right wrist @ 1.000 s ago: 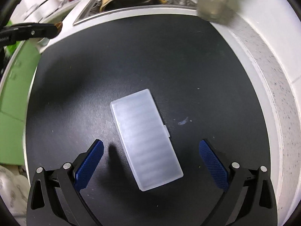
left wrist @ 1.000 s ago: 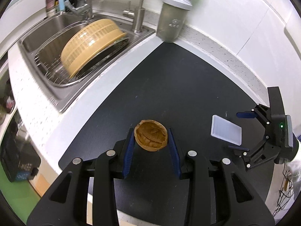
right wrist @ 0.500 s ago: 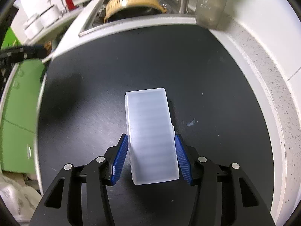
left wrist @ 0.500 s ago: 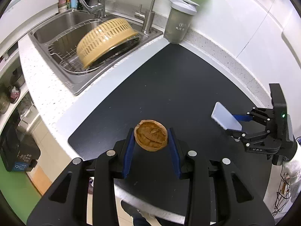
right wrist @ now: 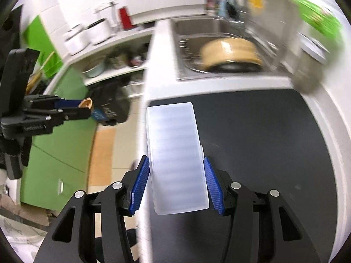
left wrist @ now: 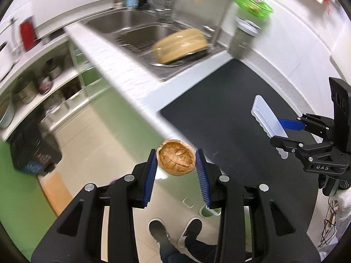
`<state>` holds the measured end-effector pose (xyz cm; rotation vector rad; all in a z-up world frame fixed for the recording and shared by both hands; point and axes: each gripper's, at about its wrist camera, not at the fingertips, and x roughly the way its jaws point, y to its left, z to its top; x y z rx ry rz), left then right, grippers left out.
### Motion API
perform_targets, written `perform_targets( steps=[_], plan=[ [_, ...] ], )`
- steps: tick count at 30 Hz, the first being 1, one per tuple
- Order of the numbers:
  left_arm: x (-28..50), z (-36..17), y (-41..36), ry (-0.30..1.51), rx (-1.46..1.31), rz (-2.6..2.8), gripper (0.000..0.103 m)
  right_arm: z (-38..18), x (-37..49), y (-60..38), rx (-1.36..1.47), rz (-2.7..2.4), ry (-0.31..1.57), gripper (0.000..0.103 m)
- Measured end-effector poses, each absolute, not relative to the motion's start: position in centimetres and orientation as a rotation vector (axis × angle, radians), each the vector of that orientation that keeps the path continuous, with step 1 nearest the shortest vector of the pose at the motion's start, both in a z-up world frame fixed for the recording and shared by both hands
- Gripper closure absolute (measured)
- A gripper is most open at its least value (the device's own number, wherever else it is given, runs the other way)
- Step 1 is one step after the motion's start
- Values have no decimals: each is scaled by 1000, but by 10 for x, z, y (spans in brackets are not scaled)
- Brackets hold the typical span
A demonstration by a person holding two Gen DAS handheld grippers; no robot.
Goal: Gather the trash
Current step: 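Carry shell and lid to the pink bin and release them inside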
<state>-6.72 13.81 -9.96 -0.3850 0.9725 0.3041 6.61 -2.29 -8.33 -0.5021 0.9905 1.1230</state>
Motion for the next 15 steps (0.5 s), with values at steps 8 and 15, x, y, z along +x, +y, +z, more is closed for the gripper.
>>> perform_targets(
  steps=[8,15],
  plan=[
    [-160,-133,188,987,-492,440,67,-125,-7,74,-607,1259,1027,53],
    [-204,-216,228,1053,-604,504,67,-211,-48,144,-734,1281,1121,53]
  ],
)
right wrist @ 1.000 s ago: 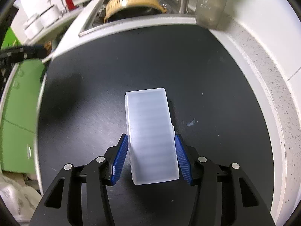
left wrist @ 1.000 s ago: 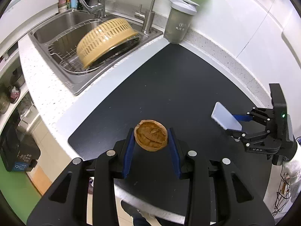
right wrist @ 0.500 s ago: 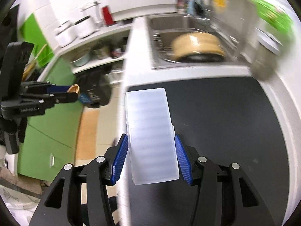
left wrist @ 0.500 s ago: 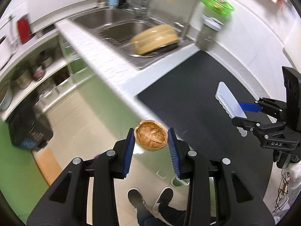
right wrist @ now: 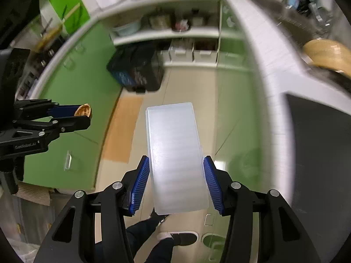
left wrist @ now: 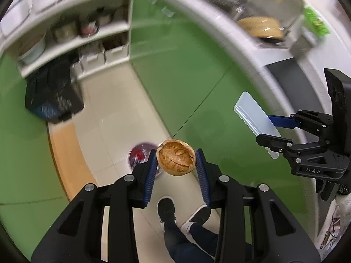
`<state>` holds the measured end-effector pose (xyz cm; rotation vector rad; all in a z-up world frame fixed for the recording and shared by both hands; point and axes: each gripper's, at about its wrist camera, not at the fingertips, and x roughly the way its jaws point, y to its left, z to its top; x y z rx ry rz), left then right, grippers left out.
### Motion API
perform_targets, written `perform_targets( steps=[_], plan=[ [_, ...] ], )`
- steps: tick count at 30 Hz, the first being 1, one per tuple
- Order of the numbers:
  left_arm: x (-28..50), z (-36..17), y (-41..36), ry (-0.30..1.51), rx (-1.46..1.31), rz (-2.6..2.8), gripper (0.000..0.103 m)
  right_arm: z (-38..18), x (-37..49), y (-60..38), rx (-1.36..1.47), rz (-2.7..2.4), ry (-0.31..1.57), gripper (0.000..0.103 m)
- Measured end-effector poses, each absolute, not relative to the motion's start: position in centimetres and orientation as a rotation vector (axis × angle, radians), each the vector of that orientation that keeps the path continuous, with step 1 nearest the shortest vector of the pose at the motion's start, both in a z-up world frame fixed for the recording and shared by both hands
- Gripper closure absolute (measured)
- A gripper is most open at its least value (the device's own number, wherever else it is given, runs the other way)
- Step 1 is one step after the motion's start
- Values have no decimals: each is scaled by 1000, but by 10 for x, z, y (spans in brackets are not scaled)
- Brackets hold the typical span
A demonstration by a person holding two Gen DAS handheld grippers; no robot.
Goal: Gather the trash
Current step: 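Carry shell and lid to the pink bin and release them inside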
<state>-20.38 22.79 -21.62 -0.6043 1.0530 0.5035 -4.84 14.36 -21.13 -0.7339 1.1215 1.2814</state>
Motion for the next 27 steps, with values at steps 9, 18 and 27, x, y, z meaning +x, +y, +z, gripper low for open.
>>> perform_targets(
  steps=[9,18,27],
  plan=[
    [-213,-379,274,1132,-722,489,67,-360,-69,191,-816,1251,1236,53],
    [-209,-538,296,1177,-808,473,48,-485,-70,197,-838,1205,1307,53],
    [-216,-564,305,1145,-859,514,3,-521,-72,194,-849,1201,1326,53]
  ],
)
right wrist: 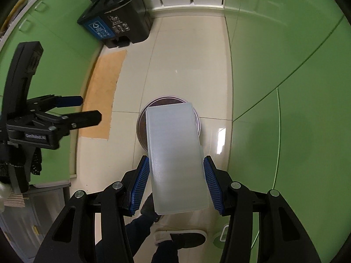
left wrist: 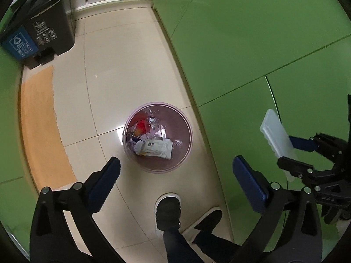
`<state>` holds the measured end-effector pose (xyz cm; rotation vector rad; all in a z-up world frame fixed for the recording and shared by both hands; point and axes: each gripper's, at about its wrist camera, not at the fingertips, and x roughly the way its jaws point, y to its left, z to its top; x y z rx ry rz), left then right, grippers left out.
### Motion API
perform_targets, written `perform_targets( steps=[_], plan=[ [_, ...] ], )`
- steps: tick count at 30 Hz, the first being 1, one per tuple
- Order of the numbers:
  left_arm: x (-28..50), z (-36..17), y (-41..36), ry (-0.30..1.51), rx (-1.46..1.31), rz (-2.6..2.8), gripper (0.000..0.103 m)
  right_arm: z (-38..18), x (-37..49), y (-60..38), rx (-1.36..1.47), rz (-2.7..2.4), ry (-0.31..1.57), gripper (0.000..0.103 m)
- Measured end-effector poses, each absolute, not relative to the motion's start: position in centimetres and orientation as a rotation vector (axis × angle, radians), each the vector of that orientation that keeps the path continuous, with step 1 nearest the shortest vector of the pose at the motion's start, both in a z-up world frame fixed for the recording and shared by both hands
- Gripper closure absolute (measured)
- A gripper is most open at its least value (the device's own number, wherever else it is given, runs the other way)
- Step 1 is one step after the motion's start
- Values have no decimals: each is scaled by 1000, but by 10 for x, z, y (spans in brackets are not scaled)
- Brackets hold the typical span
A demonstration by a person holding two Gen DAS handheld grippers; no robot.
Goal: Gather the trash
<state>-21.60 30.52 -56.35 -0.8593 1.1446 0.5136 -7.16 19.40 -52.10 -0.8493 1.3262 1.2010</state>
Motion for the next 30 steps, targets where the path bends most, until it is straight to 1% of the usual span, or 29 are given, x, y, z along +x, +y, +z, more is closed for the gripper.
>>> perform_targets(
  steps=[9,14,15,16,17,18,24,30],
  plan=[
    [-251,-534,323,1078,-889,589,3,-534,-83,216,-871,1257,1320,53],
    [-269,-530,332,1051,-906,618,3,-548,-88,233,-879,1290,1322,52],
    [-271,-530,333,1048,-907,622,3,-551,-89,236,-880,1292,1321,50],
    [-273,-531,334,1046,-909,627,3,-553,-90,239,-880,1295,1322,32],
    [-274,-531,333,1045,-911,631,3,-556,-91,242,-877,1291,1319,20],
    [-275,-531,334,1044,-913,633,3,-557,-91,243,-866,1291,1311,11],
    [-274,-533,335,1044,-919,632,3,-563,-87,246,-875,1253,1321,8],
    [-270,-521,336,1039,-914,618,3,-546,-82,240,-865,1231,1323,8]
  ],
)
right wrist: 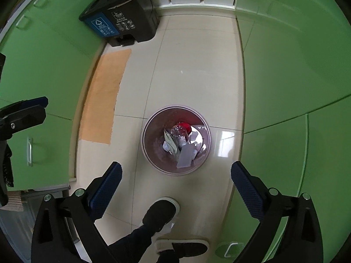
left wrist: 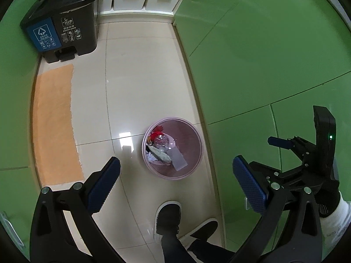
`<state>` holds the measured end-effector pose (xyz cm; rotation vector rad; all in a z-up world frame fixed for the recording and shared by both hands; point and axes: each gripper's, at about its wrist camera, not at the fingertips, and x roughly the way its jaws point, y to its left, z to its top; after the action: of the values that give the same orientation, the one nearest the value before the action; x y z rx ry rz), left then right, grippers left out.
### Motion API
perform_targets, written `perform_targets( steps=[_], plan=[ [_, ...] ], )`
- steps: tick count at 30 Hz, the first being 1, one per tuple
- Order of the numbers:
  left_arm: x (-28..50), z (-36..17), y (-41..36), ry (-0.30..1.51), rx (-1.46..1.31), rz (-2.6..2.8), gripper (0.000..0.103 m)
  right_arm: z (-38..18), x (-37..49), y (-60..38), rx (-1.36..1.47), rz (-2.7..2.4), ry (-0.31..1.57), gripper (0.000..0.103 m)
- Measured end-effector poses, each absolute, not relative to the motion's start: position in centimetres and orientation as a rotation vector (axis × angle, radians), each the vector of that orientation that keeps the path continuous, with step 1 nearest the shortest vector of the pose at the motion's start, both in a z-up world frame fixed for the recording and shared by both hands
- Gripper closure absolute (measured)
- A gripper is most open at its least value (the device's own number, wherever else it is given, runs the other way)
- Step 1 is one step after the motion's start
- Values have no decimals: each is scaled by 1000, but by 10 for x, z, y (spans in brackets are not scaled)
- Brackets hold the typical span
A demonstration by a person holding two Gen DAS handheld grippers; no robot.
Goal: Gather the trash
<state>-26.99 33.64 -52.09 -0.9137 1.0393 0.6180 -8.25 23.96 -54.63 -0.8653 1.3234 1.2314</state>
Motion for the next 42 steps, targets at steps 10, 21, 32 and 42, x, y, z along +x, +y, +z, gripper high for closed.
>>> perform_targets(
  steps=[10,21,32,42],
  plan=[
    [-274,-419,313,1001,-898,623,3,-439,-87,220,-800,1247,1284,7],
    [-277,-245,272,915,-788,625,3,-238,-88,171,-613,1297,1149,6],
    [-222,-119,219,878,-606,528,3,-106,-41,90,-461,1165,988,6],
    [-129,-71,150,885,-420,332,3,-52,6,-12,-313,896,913,6]
  ],
)
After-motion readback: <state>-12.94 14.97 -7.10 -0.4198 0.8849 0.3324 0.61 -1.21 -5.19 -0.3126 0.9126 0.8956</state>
